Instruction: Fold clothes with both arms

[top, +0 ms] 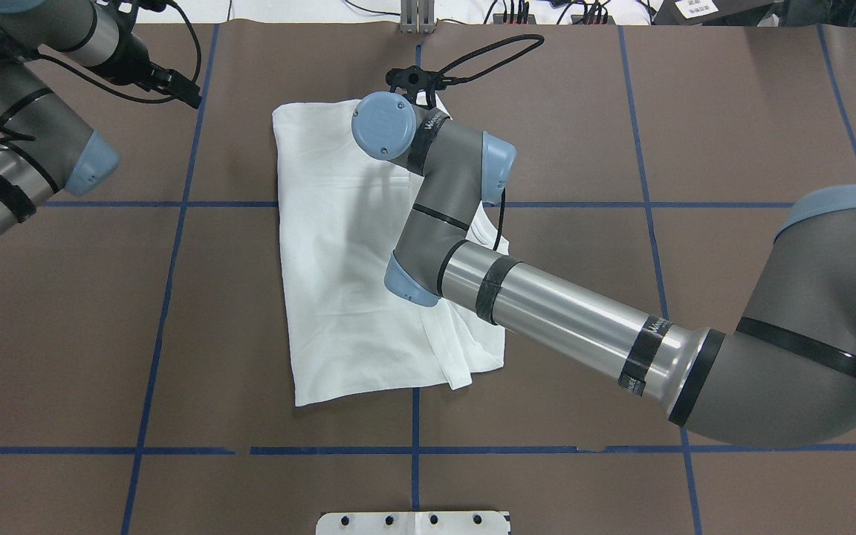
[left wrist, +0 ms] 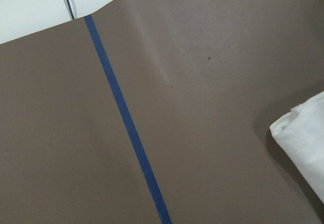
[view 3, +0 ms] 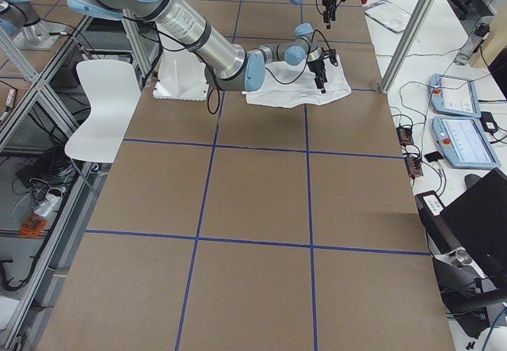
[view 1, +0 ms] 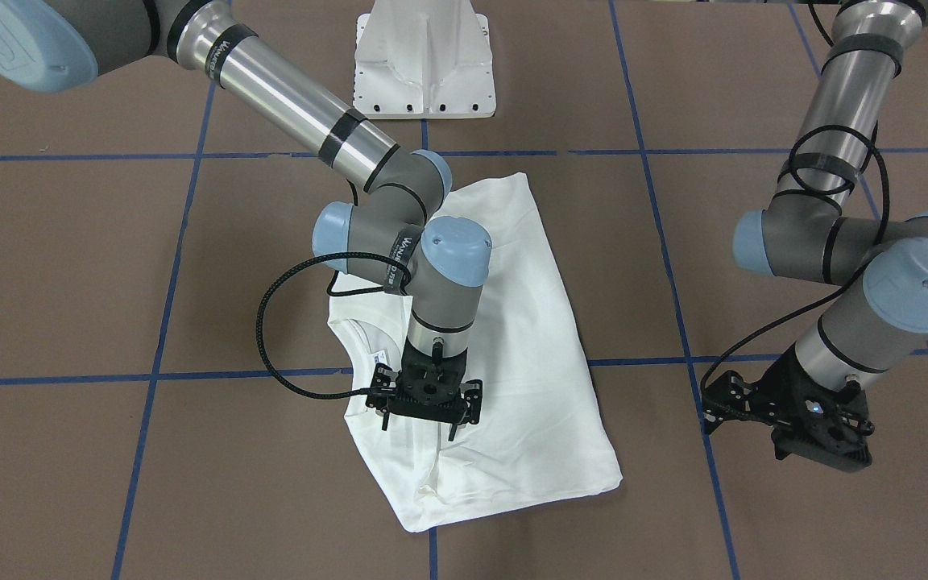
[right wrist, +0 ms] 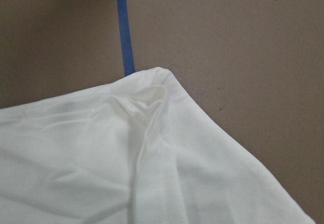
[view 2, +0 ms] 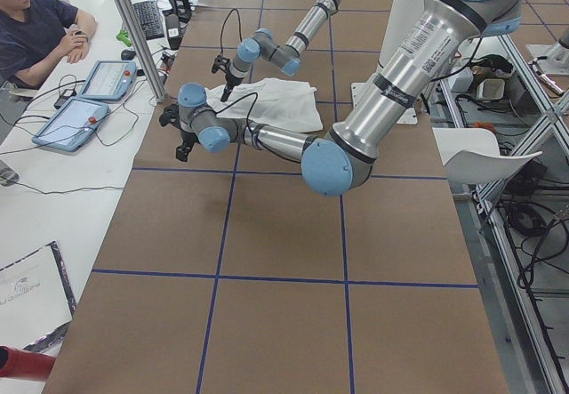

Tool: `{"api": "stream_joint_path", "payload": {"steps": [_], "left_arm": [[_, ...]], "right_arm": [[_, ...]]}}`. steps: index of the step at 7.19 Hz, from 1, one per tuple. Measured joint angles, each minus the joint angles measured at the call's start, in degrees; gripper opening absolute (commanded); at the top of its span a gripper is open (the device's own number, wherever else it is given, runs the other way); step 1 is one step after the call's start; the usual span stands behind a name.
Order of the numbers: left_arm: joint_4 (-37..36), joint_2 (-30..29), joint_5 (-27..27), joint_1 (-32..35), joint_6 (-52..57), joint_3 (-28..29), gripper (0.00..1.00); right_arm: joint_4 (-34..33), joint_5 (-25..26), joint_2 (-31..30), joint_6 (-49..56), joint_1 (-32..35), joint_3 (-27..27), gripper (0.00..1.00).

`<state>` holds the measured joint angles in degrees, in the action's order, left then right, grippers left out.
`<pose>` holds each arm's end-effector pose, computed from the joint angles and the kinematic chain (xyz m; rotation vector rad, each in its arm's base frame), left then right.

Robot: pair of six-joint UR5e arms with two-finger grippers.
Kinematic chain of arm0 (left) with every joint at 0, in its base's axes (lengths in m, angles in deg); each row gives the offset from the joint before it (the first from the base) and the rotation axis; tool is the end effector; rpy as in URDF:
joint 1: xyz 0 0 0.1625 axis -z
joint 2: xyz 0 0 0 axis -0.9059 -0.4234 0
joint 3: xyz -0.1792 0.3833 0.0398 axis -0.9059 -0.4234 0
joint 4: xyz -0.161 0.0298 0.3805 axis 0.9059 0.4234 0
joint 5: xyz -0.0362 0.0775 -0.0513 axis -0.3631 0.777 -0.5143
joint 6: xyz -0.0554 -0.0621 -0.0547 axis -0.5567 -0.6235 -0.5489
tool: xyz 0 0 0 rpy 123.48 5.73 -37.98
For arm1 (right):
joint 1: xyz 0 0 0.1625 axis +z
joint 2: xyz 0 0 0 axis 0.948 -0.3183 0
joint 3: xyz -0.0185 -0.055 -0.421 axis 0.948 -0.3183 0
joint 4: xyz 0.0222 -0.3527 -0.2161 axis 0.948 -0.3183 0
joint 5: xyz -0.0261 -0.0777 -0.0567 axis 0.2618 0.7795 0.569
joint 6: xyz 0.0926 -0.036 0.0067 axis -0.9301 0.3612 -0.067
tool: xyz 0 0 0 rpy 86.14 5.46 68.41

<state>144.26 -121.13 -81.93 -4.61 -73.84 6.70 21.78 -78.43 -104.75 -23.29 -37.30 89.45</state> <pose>0.3100 -0.7077 0.4165 0.4547 0.8506 0.2465 -0.6677 -0.6282 0.2126 0.4152 -0.6005 0.3298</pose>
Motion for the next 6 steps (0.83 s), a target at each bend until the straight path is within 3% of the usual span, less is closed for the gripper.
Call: {"api": "stream_joint_path", "payload": {"steps": [6], "left_arm": [[0.02,-0.05,0.00,0.04,-0.05,0.00,1.00]], "right_arm": [[-7.27,-0.44,0.12,10.83,1.68,0.05,1.00]]}}
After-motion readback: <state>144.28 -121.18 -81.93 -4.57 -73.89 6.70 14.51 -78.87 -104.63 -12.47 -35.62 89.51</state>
